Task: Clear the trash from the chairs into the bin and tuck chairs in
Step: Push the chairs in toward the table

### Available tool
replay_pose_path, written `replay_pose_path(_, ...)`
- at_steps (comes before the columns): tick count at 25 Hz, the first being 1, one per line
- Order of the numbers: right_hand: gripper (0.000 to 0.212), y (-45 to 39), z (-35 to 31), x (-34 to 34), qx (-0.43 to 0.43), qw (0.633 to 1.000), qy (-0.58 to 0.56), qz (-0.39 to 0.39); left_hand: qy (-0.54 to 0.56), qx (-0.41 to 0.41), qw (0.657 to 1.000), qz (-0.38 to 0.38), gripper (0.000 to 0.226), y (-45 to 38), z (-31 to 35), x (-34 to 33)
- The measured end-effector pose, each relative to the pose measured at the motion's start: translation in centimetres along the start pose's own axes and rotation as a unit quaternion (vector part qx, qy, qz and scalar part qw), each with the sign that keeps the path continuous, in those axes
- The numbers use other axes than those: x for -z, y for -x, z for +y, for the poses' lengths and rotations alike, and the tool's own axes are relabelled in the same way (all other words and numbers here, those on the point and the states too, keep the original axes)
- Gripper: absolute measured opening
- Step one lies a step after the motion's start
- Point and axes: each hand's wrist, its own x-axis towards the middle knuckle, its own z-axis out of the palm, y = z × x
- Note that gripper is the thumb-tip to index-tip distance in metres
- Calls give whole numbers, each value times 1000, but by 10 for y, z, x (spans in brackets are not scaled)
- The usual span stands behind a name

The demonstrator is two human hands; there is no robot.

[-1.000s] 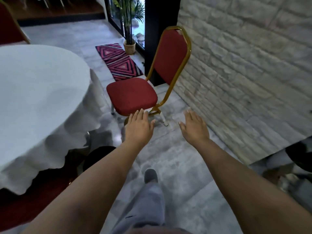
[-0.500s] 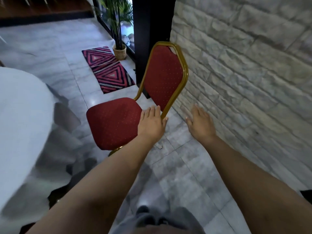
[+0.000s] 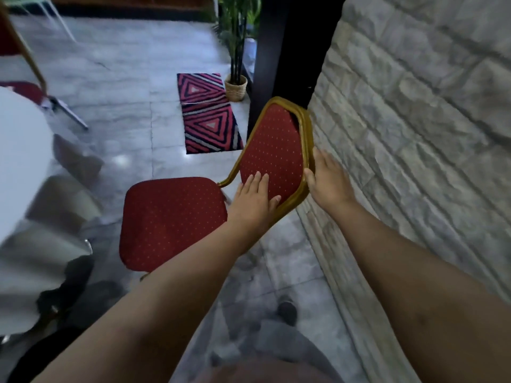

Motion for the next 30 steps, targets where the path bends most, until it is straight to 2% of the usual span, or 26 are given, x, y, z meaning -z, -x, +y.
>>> replay_pose_path(6,63,-113,31,7,130,991,-4,-24,39,43,996,72,69,-79,72,-26)
replay_pose_path(12,69,-161,45,3,209,976,-38,-46,39,81,989,119,71,-109,106,-45)
replay_pose_path(18,77,-182,49,-3,235,965,-88,-72,3,117,989,96,66,-118,107,-57)
replay_pose_path(23,77,-176,39,-13,219,962,-151,-55,-74,114,986,95,66,-118,106,-55)
replay_pose_path(30,79,-176,7,-25,254,953,-162,-39,-97,141,980,105,63,-106,82,-38)
